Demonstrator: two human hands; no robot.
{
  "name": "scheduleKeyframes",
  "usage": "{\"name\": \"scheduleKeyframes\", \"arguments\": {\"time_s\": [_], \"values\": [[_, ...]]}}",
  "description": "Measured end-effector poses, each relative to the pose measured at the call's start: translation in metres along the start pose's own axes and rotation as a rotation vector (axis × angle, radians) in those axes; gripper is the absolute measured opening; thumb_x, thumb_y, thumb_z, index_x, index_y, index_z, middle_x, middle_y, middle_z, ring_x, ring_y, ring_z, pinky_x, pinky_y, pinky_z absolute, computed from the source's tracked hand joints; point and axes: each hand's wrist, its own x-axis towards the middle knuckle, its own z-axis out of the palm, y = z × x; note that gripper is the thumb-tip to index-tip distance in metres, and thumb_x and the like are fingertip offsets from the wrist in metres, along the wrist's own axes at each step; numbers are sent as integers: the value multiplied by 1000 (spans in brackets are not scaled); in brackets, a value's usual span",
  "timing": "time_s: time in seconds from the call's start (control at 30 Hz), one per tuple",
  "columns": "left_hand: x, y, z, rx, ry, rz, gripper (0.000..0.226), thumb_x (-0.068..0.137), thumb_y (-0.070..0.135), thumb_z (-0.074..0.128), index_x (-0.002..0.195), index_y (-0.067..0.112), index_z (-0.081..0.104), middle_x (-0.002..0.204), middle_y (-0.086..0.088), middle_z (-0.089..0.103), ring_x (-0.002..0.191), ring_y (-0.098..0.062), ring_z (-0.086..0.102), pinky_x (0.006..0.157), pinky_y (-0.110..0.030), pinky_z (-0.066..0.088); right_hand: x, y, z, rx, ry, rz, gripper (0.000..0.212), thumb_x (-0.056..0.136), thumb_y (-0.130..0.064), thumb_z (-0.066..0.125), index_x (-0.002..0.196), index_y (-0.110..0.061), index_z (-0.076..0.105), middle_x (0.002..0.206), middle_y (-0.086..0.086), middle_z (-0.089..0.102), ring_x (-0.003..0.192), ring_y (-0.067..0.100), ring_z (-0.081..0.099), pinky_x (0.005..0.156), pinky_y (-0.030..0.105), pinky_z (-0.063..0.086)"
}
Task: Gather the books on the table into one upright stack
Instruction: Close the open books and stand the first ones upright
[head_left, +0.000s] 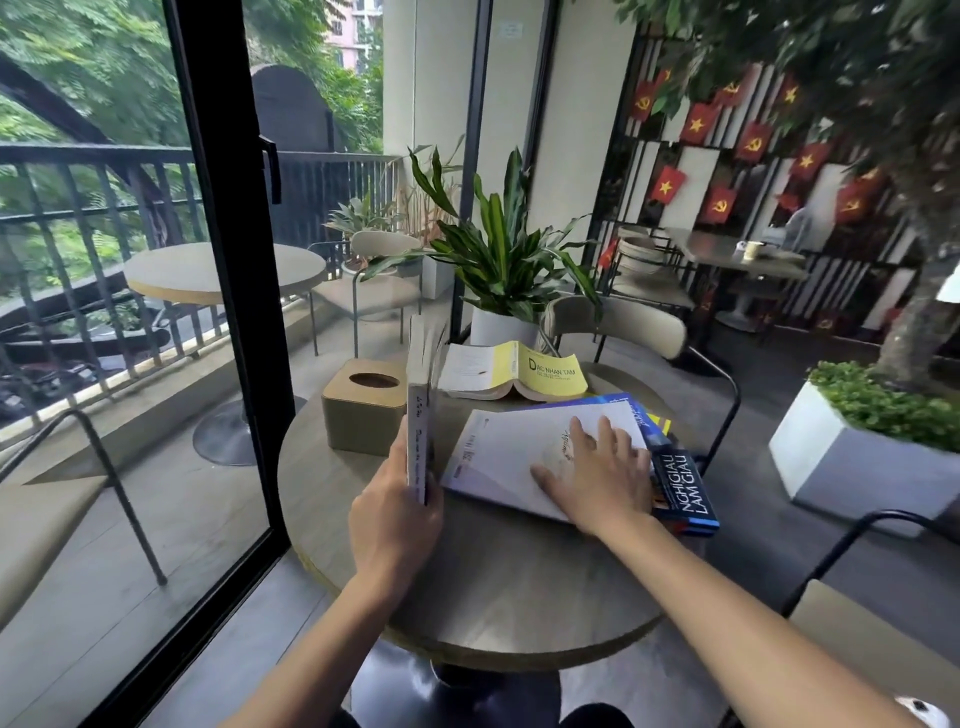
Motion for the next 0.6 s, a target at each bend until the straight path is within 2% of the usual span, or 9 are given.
{"name": "scheduleKeyframes", "arguments": {"time_s": [0.17,0.3,0.47,0.53,0.6], "values": [[4,5,7,-7,-5,-22,64,86,14,67,147,12,46,105,-18,72,81,-44,65,64,-43,51,-3,-2,-2,36,34,123,88,77,-79,40,141,-20,36,139,10,41,127,33,34,96,46,32],[6,9,8,3,-21,-16,65,87,14,66,148,12,45,110,-16,71,85,-42,66,67,-45,52,-2,-7,-5,132,-21,202,84,70,-80,52,123,-15,50,131,12,40,124,34,32,88,45,40],[5,10,7,-6,-27,-45,64,88,15,66,148,12,44,113,-16,71,89,-40,66,70,-45,51,8,-7,-13,415,-94,308,83,63,-59,80,121,-8,50,135,20,33,130,38,26,95,44,39],[5,9,7,-11,-28,-47,66,88,16,65,149,14,43,114,-14,71,89,-40,66,70,-44,51,10,-3,-16,539,-42,333,79,60,-48,87,120,-8,53,134,20,36,129,37,30,99,39,36],[6,8,8,-17,-31,-28,66,87,16,65,149,15,43,114,-12,71,89,-39,66,70,-43,52,9,0,-23,718,79,349,67,64,-30,89,118,-9,54,133,18,37,126,33,36,97,34,35]]}}
